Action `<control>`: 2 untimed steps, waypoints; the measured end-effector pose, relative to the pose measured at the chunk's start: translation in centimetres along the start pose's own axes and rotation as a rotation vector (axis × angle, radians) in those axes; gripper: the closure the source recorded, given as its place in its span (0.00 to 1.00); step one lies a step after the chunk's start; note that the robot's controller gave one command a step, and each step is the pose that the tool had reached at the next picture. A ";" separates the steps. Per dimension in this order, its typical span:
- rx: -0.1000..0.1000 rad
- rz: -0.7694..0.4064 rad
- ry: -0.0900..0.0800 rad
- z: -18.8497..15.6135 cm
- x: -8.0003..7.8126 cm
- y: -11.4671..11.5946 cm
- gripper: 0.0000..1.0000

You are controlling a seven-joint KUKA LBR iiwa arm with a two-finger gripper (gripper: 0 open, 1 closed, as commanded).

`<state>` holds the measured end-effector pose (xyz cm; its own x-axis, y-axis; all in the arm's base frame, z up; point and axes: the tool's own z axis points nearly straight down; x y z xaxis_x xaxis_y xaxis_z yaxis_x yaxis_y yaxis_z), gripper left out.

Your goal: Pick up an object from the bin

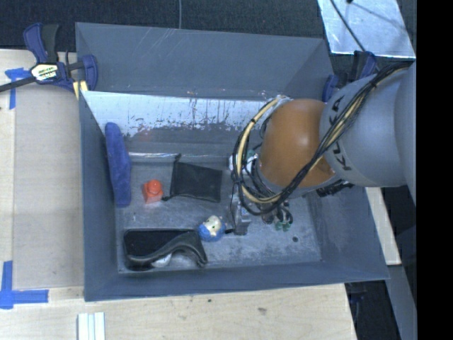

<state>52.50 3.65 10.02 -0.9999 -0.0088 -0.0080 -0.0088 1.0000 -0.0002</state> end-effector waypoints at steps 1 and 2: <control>0.000 -0.001 0.005 0.2 0.2 0.0 0.00; 0.000 -0.175 0.000 2.9 -9.6 -0.4 0.00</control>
Offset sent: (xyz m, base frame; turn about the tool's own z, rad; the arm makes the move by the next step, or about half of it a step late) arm 0.0000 0.0000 0.0000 0.0000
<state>62.10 3.38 7.22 -0.9831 -0.1828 -0.0083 -0.1828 0.9832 -0.0013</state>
